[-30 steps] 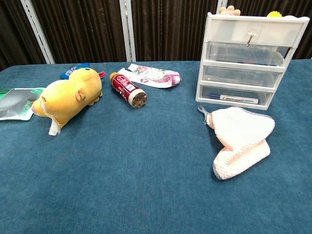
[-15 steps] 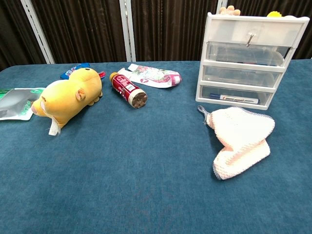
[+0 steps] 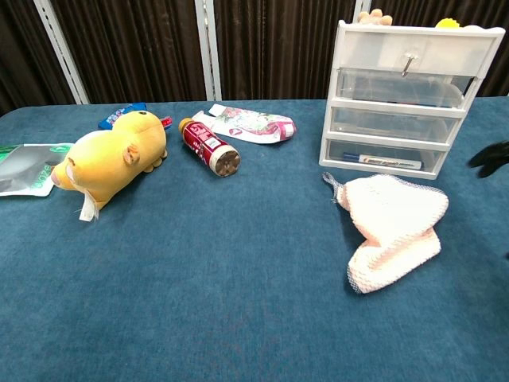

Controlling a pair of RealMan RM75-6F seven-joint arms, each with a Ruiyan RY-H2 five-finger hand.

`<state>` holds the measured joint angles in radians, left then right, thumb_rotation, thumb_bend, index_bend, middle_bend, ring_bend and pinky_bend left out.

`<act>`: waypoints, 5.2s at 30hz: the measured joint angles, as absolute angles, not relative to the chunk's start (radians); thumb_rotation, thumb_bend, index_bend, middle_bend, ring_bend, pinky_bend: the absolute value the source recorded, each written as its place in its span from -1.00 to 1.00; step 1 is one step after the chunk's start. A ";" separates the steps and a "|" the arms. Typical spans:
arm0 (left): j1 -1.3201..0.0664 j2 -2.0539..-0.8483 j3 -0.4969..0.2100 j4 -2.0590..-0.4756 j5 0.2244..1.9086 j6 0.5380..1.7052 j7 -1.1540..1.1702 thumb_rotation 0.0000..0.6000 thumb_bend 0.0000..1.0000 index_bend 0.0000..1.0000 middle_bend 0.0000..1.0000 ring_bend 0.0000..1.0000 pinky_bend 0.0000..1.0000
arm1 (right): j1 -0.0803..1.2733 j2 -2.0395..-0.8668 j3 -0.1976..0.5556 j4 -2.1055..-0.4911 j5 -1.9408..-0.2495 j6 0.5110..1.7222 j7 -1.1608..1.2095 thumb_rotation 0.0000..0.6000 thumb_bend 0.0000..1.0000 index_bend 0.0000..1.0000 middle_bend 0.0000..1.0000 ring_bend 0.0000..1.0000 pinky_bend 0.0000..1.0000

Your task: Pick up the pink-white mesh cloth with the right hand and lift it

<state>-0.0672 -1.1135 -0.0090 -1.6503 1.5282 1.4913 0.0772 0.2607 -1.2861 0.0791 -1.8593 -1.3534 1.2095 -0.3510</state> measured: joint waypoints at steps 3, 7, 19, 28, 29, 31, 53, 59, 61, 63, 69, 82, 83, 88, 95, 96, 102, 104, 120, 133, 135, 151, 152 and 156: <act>-0.067 -1.111 -0.008 -1.654 1.526 1.490 0.074 1.00 -0.94 -1.00 -1.00 -1.00 -1.00 | 0.297 -1.365 0.102 -1.847 -1.279 1.183 -0.431 1.00 -0.98 -0.64 -0.65 -0.82 -0.67; -0.068 -1.108 -0.009 -1.657 1.520 1.483 0.069 1.00 -0.94 -1.00 -1.00 -1.00 -1.00 | 0.345 -1.461 0.137 -1.812 -1.178 1.159 -0.515 1.00 -0.98 -0.65 -0.70 -0.85 -0.67; -0.072 -1.101 -0.010 -1.670 1.504 1.466 0.063 1.00 -0.94 -1.00 -1.00 -1.00 -1.00 | 0.449 -1.651 0.194 -1.623 -1.037 1.137 -0.614 1.00 -0.98 -0.78 -0.83 -0.96 -0.67; -0.075 -1.099 -0.013 -1.678 1.488 1.455 0.062 1.00 -0.94 -1.00 -1.00 -1.00 -1.00 | 0.485 -1.735 0.198 -1.480 -0.996 1.115 -0.601 1.00 -0.66 -0.46 -0.51 -0.64 -0.25; -0.075 -1.099 -0.013 -1.679 1.487 1.454 0.063 1.00 -0.94 -1.00 -1.00 -1.00 -1.00 | 0.487 -1.743 0.197 -1.466 -0.995 1.114 -0.596 1.00 -0.58 -0.34 -0.39 -0.51 -0.12; -0.075 -1.099 -0.013 -1.680 1.485 1.452 0.063 1.00 -0.94 -1.00 -1.00 -1.00 -1.00 | 0.490 -1.760 0.194 -1.434 -0.999 1.112 -0.577 1.00 -0.44 -0.08 -0.10 -0.18 0.17; -0.072 -1.105 -0.015 -1.680 1.494 1.467 0.060 1.00 -0.94 -1.00 -1.00 -1.00 -1.00 | 0.441 -1.701 0.130 -1.446 -1.419 1.361 -0.223 1.00 -0.16 0.42 0.44 0.40 0.65; -0.073 -1.112 -0.017 -1.679 1.492 1.466 0.068 1.00 -0.94 -1.00 -1.00 -1.00 -1.00 | 0.432 -1.627 0.154 -1.506 -1.490 1.426 -0.162 1.00 -0.16 0.42 0.44 0.40 0.65; -0.074 -1.114 -0.017 -1.679 1.490 1.465 0.070 1.00 -0.94 -1.00 -1.00 -1.00 -1.00 | 0.429 -1.611 0.166 -1.515 -1.503 1.442 -0.148 1.00 -0.16 0.42 0.44 0.39 0.65; -0.075 -1.116 -0.018 -1.679 1.489 1.464 0.072 1.00 -0.94 -1.00 -1.00 -1.00 -1.00 | 0.428 -1.601 0.180 -1.517 -1.505 1.451 -0.136 1.00 -0.16 0.41 0.44 0.39 0.65; -0.076 -1.118 -0.020 -1.679 1.484 1.461 0.077 1.00 -0.94 -1.00 -1.00 -1.00 -1.00 | 0.427 -1.592 0.209 -1.506 -1.500 1.466 -0.115 1.00 -0.16 0.41 0.44 0.39 0.64; -0.076 -1.120 -0.021 -1.680 1.483 1.464 0.081 1.00 -0.94 -1.00 -1.00 -1.00 -1.00 | 0.445 -1.556 0.273 -1.516 -1.475 1.470 -0.116 1.00 -0.16 0.41 0.44 0.39 0.64; -0.076 -1.120 -0.021 -1.679 1.483 1.464 0.081 1.00 -0.94 -1.00 -1.00 -1.00 -1.00 | 0.446 -1.552 0.277 -1.518 -1.473 1.470 -0.116 1.00 -0.16 0.41 0.44 0.39 0.64; -0.075 -1.122 -0.020 -1.680 1.487 1.467 0.083 1.00 -0.94 -1.00 -1.00 -1.00 -1.00 | 0.451 -1.539 0.293 -1.522 -1.458 1.464 -0.120 1.00 -0.16 0.41 0.44 0.39 0.64; -0.075 -1.123 -0.020 -1.680 1.485 1.466 0.086 1.00 -0.94 -1.00 -1.00 -1.00 -1.00 | 0.446 -1.538 0.286 -1.509 -1.444 1.459 -0.118 1.00 -0.16 0.41 0.44 0.39 0.64; -0.075 -1.123 -0.020 -1.680 1.485 1.466 0.087 1.00 -0.94 -1.00 -1.00 -1.00 -1.00 | 0.446 -1.540 0.285 -1.505 -1.443 1.458 -0.117 1.00 -0.16 0.41 0.44 0.39 0.64; -0.076 -1.123 -0.020 -1.680 1.485 1.466 0.088 1.00 -0.94 -1.00 -1.00 -1.00 -1.00 | 0.448 -1.545 0.280 -1.490 -1.443 1.457 -0.111 1.00 -0.16 0.41 0.44 0.39 0.64; -0.075 -1.123 -0.020 -1.679 1.486 1.467 0.088 1.00 -0.94 -1.00 -1.00 -1.00 -1.00 | 0.450 -1.546 0.284 -1.488 -1.441 1.457 -0.109 1.00 -0.16 0.41 0.44 0.39 0.64; -0.075 -1.124 -0.020 -1.679 1.486 1.468 0.088 1.00 -0.94 -1.00 -1.00 -1.00 -1.00 | 0.450 -1.539 0.293 -1.489 -1.426 1.464 -0.107 1.00 -0.16 0.41 0.44 0.39 0.64; -0.075 -1.126 -0.020 -1.678 1.485 1.467 0.092 1.00 -0.94 -1.00 -1.00 -1.00 -1.00 | 0.447 -1.545 0.284 -1.470 -1.421 1.458 -0.097 1.00 -0.16 0.41 0.44 0.39 0.64; -0.075 -1.126 -0.019 -1.678 1.485 1.466 0.092 1.00 -0.94 -1.00 -1.00 -1.00 -1.00 | 0.448 -1.546 0.285 -1.471 -1.420 1.459 -0.096 1.00 -0.16 0.41 0.44 0.39 0.64; -0.076 -1.124 -0.019 -1.677 1.487 1.466 0.089 1.00 -0.94 -1.00 -1.00 -1.00 -1.00 | 0.438 -1.516 0.197 -1.512 -1.323 1.289 -0.202 1.00 -1.00 -0.85 -0.68 -0.80 -0.66; -0.076 -1.124 -0.019 -1.677 1.488 1.466 0.089 1.00 -0.94 -1.00 -1.00 -1.00 -1.00 | 0.438 -1.507 0.190 -1.529 -1.311 1.275 -0.220 1.00 -1.00 -0.90 -0.74 -0.86 -0.71; -0.076 -1.122 -0.018 -1.676 1.491 1.467 0.088 1.00 -0.94 -1.00 -1.00 -1.00 -1.00 | 0.430 -1.460 0.158 -1.609 -1.267 1.231 -0.293 1.00 -1.00 -0.95 -0.85 -0.98 -0.78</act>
<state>-0.0761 -1.1223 -0.0178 -1.6760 1.4909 1.4669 0.0882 0.4298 -1.4603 0.1580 -1.6088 -1.2666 1.2307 -0.2931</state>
